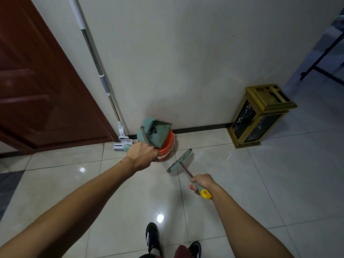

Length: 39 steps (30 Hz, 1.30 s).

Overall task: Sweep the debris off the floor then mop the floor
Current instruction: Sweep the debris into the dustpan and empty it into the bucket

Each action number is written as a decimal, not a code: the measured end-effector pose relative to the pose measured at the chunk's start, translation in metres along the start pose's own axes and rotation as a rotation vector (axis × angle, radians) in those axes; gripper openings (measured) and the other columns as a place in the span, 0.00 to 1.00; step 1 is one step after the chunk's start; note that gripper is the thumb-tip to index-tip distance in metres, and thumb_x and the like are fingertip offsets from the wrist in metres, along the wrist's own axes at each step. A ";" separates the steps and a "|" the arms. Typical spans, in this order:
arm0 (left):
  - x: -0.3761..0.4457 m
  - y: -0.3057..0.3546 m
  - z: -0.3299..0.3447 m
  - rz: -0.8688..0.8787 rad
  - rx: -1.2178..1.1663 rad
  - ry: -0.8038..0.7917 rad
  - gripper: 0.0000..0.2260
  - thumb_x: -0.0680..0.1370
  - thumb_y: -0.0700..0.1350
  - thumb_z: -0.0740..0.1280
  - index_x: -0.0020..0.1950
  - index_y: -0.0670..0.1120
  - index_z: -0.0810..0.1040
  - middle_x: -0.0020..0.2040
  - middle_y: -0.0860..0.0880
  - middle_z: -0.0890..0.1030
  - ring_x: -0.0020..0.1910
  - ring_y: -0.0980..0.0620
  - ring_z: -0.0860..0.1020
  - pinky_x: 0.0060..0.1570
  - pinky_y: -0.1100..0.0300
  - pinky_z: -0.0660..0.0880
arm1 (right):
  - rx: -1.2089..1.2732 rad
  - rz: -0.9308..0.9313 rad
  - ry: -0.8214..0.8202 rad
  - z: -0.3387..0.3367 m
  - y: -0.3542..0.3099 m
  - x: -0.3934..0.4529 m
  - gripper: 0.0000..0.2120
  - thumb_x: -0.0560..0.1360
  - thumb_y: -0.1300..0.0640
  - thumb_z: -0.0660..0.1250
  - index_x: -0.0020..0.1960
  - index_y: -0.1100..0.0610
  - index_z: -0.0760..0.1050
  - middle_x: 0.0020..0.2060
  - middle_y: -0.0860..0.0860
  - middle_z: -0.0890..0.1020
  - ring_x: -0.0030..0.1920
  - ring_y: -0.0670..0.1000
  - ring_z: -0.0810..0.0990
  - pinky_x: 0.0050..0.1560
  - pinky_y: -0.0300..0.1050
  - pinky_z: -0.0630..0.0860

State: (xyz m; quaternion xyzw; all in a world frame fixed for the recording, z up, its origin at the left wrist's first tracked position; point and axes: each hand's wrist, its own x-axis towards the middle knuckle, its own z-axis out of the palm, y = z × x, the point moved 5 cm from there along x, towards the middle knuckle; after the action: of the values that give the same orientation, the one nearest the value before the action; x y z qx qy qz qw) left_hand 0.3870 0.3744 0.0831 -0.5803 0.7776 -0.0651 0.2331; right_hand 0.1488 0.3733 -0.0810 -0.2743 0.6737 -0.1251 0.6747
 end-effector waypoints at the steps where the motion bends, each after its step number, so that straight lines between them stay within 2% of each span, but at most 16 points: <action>1: -0.002 -0.005 -0.003 -0.047 -0.036 0.021 0.10 0.80 0.42 0.64 0.58 0.49 0.82 0.49 0.46 0.84 0.47 0.42 0.83 0.39 0.52 0.76 | 0.002 -0.002 0.000 0.000 0.001 0.000 0.10 0.75 0.71 0.61 0.56 0.72 0.71 0.35 0.66 0.80 0.19 0.51 0.74 0.21 0.37 0.71; 5: -0.005 -0.015 -0.025 -0.181 -0.133 0.082 0.08 0.81 0.45 0.63 0.58 0.50 0.80 0.46 0.47 0.84 0.43 0.43 0.82 0.35 0.53 0.70 | 0.017 -0.025 0.020 -0.007 0.002 -0.001 0.10 0.75 0.71 0.62 0.55 0.73 0.71 0.34 0.67 0.80 0.19 0.52 0.74 0.21 0.38 0.71; 10: -0.004 -0.010 -0.055 -0.248 -0.215 0.179 0.09 0.84 0.49 0.61 0.57 0.48 0.79 0.41 0.48 0.77 0.35 0.49 0.73 0.34 0.55 0.69 | 0.040 -0.071 0.052 -0.029 -0.003 -0.009 0.11 0.75 0.69 0.62 0.55 0.72 0.72 0.37 0.68 0.79 0.18 0.52 0.72 0.22 0.38 0.70; 12: 0.001 -0.008 -0.064 -0.247 -0.237 0.204 0.09 0.84 0.49 0.60 0.56 0.48 0.79 0.39 0.50 0.75 0.33 0.50 0.74 0.32 0.56 0.72 | 0.042 -0.089 0.075 -0.044 -0.007 -0.012 0.11 0.75 0.68 0.62 0.55 0.72 0.73 0.38 0.68 0.79 0.19 0.52 0.73 0.22 0.38 0.70; 15: 0.011 -0.004 -0.078 -0.269 -0.317 0.247 0.10 0.84 0.48 0.59 0.58 0.50 0.79 0.39 0.50 0.79 0.33 0.51 0.78 0.29 0.58 0.72 | 0.036 -0.115 0.106 -0.069 -0.012 -0.016 0.11 0.74 0.68 0.62 0.55 0.73 0.73 0.39 0.69 0.80 0.19 0.52 0.74 0.23 0.39 0.70; 18: 0.025 0.005 -0.093 -0.290 -0.331 0.318 0.12 0.82 0.46 0.59 0.59 0.50 0.81 0.42 0.45 0.83 0.37 0.43 0.82 0.34 0.54 0.77 | 0.059 -0.132 0.128 -0.093 -0.019 -0.022 0.09 0.74 0.69 0.61 0.54 0.71 0.73 0.36 0.68 0.79 0.20 0.52 0.72 0.23 0.38 0.70; 20: 0.038 0.016 -0.100 -0.289 -0.352 0.331 0.13 0.82 0.46 0.58 0.59 0.49 0.81 0.44 0.43 0.84 0.39 0.40 0.83 0.34 0.54 0.76 | 0.065 -0.145 0.159 -0.110 -0.022 -0.022 0.11 0.74 0.69 0.61 0.55 0.72 0.73 0.36 0.68 0.79 0.20 0.52 0.72 0.24 0.39 0.70; 24: 0.067 0.036 -0.101 -0.272 -0.414 0.333 0.12 0.80 0.47 0.60 0.58 0.49 0.81 0.45 0.40 0.84 0.42 0.37 0.82 0.37 0.51 0.77 | 0.077 -0.142 0.203 -0.141 -0.024 -0.018 0.11 0.75 0.68 0.62 0.56 0.72 0.73 0.38 0.68 0.79 0.21 0.53 0.73 0.24 0.39 0.70; 27: 0.091 0.049 -0.095 -0.243 -0.462 0.292 0.11 0.79 0.49 0.64 0.58 0.50 0.81 0.45 0.43 0.84 0.42 0.38 0.83 0.39 0.49 0.79 | 0.081 -0.123 0.243 -0.159 -0.025 -0.008 0.10 0.75 0.69 0.62 0.54 0.72 0.74 0.37 0.68 0.80 0.21 0.53 0.75 0.24 0.40 0.71; 30: 0.118 0.061 -0.084 -0.212 -0.499 0.261 0.10 0.79 0.50 0.64 0.58 0.52 0.81 0.45 0.45 0.85 0.41 0.41 0.83 0.38 0.52 0.78 | 0.081 -0.095 0.278 -0.172 -0.030 0.003 0.07 0.74 0.70 0.62 0.50 0.72 0.74 0.37 0.68 0.79 0.21 0.54 0.74 0.23 0.39 0.70; 33: 0.150 0.067 -0.066 -0.197 -0.533 0.221 0.11 0.79 0.50 0.64 0.58 0.53 0.81 0.48 0.44 0.85 0.45 0.39 0.83 0.37 0.53 0.74 | 0.060 -0.051 0.316 -0.181 -0.039 0.020 0.04 0.75 0.70 0.61 0.43 0.71 0.72 0.37 0.68 0.78 0.23 0.55 0.74 0.23 0.39 0.69; 35: 0.175 0.066 -0.051 -0.197 -0.564 0.196 0.10 0.79 0.51 0.65 0.58 0.52 0.81 0.50 0.44 0.85 0.47 0.39 0.83 0.38 0.52 0.74 | 0.038 -0.016 0.332 -0.186 -0.049 0.035 0.04 0.75 0.70 0.62 0.44 0.71 0.73 0.36 0.69 0.80 0.22 0.55 0.75 0.23 0.40 0.70; 39: 0.222 0.056 -0.013 -0.212 -0.634 0.107 0.11 0.78 0.50 0.65 0.59 0.53 0.81 0.49 0.43 0.85 0.47 0.39 0.84 0.43 0.50 0.80 | -0.042 0.076 0.343 -0.190 -0.075 0.062 0.06 0.77 0.71 0.61 0.48 0.75 0.72 0.37 0.68 0.78 0.18 0.54 0.73 0.20 0.39 0.68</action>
State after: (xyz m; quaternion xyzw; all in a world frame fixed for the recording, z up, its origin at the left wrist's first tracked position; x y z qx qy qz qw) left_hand 0.2837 0.1831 0.0098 -0.6975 0.7055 0.1258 -0.0082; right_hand -0.0183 0.2403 -0.0818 -0.2373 0.7914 -0.1301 0.5481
